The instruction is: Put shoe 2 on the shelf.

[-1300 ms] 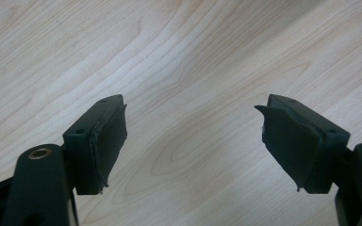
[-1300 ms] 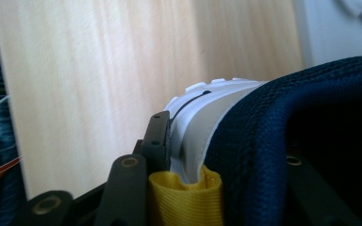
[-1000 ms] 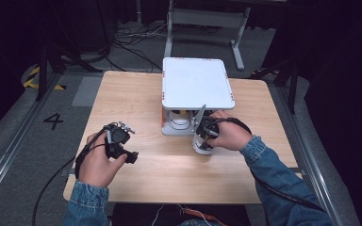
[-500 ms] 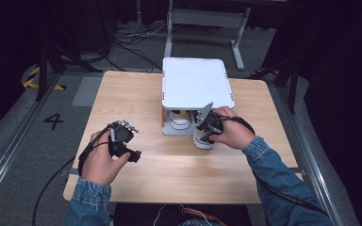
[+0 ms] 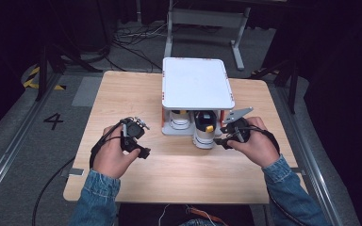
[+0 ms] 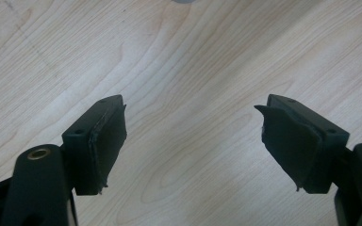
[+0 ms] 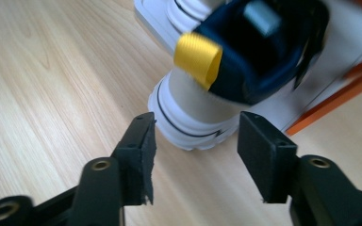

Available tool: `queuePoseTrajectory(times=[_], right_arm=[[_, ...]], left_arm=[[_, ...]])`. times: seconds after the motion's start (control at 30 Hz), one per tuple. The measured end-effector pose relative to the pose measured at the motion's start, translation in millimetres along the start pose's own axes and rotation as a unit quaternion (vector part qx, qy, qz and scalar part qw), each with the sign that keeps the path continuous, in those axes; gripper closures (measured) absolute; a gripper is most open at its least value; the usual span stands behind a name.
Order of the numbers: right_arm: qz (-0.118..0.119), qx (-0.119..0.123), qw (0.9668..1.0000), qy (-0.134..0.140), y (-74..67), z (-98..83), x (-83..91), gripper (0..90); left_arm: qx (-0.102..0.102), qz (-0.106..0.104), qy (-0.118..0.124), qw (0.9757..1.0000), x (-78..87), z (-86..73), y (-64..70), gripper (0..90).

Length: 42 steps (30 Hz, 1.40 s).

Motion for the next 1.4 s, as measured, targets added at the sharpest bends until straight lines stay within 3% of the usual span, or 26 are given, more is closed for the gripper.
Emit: queuePoseTrajectory(times=[0.2, 0.23, 0.33, 0.4, 0.63, 0.8, 0.93, 1.07, 1.17, 1.4], right_arm=[[-0.028, -0.073, 0.9967, -0.021, -3.0, -5.6, -31.4, 57.2], [-0.028, -0.073, 0.9967, -0.021, -3.0, -5.6, -31.4, 57.2], [-0.044, -0.105, 0.9927, -0.04, -1.3, -7.8, -42.8, 65.5], [-0.042, -0.125, 0.9909, -0.027, -1.7, -4.5, -46.1, 69.5], [-0.073, -0.116, 0.9904, -0.014, 15.1, 1.4, -59.3, 85.1], [-0.097, -0.108, 0.9894, 0.005, 25.4, 4.4, -69.0, 86.6], [-0.132, -0.094, 0.9865, 0.027, 33.1, 5.4, -76.9, 88.4], [-0.15, -0.083, 0.9838, 0.05, 34.9, 6.5, -80.5, 88.6], [-0.151, -0.08, 0.9835, 0.06, 33.6, 4.5, -81.1, 88.2], [-0.11, -0.085, 0.9867, 0.085, 14.5, 19.3, -72.2, 87.4]], left_arm=[[0.004, 0.0, -0.001, 1.0, 0.9, -2.4, -1.4, 23.4], [0.006, 0.001, -0.001, 1.0, 1.0, -3.4, -2.5, 23.4], [0.015, 0.005, -0.004, 0.9999, 1.0, -7.9, -7.0, 24.1], [0.021, 0.006, -0.005, 0.9997, 1.3, -12.1, -9.1, 24.3], [0.032, 0.01, -0.005, 0.9994, 6.6, -21.9, -11.9, 24.3], [0.034, 0.011, -0.005, 0.9993, 6.6, -24.9, -12.8, 24.3], [0.033, 0.011, -0.007, 0.9994, 6.4, -25.5, -12.8, 24.3], [0.032, 0.01, -0.004, 0.9994, 6.1, -23.8, -11.7, 24.3], [0.031, 0.01, -0.005, 0.9995, 6.4, -22.3, -11.7, 24.3], [0.025, 0.006, -0.007, 0.9996, 4.1, -18.8, -8.7, 24.3]])
Point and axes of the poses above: each handheld gripper's, and its own axes: x roughly backward along the jaws, z roughly out of its top, y roughly to its right, the point moved 7 cm from there along -x, roughly forward along the jaws, and after that the axes turned 8 degrees about x, right-handed, at the moved point
